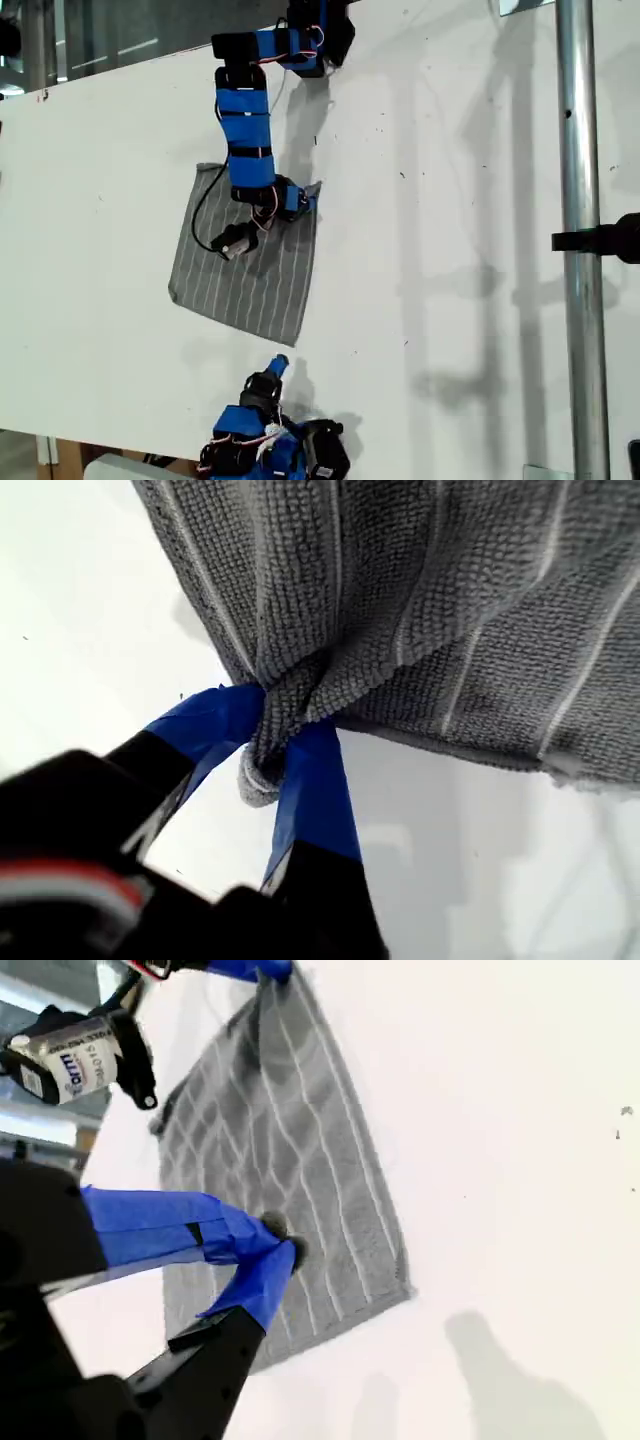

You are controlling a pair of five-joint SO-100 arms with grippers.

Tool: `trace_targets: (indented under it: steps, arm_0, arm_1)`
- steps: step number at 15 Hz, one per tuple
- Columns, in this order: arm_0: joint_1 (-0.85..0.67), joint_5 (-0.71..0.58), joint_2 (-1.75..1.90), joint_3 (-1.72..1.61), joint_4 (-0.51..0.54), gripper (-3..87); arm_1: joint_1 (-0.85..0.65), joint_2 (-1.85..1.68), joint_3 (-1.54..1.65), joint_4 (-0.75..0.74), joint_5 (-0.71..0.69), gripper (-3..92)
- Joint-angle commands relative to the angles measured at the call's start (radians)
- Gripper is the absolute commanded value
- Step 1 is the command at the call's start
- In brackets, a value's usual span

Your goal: Grasp corners of a towel and fold twice.

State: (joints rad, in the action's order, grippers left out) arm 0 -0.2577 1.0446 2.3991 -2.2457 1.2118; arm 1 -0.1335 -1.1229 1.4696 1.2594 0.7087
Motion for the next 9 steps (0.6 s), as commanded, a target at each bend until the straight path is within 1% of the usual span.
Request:
trace_targets:
  steps: [1,2,3,4,5,6,7,8,9]
  arm_0:
    - [-0.051,-0.21,-0.285,0.299,0.011,-2.9]
    - [-0.078,-0.285,-0.373,0.39,0.034,-2.9]
    - [-0.103,-0.339,-0.425,0.449,0.051,1.0]
    - [-0.121,-0.396,-0.446,0.488,0.071,14.4]
    - [-0.144,-0.417,-0.479,0.557,0.143,22.2]
    - [-0.166,-0.43,-0.506,0.595,0.19,27.6]
    - [-0.187,-0.462,-0.543,0.615,0.222,28.5]
    - [-0.192,-0.485,-0.583,0.607,0.219,29.1]
    - [-0.192,-0.479,-0.641,0.588,0.213,29.1]
  arm_1:
    - [0.025,-0.011,-0.043,0.005,0.015,-0.2]
    - [0.031,-0.017,-0.043,0.006,0.021,-0.2]
    - [0.035,-0.021,-0.041,0.008,0.028,-0.2]
    - [0.04,-0.023,-0.04,0.009,0.032,-0.2]
    - [0.044,-0.023,-0.04,0.009,0.032,-0.2]
    - [0.046,-0.023,-0.04,0.009,0.035,-0.2]
    - [0.048,-0.025,-0.04,0.009,0.037,-0.2]
    - [0.048,-0.026,-0.04,0.009,0.037,-0.2]
    - [0.048,-0.031,-0.04,0.009,0.037,-0.2]
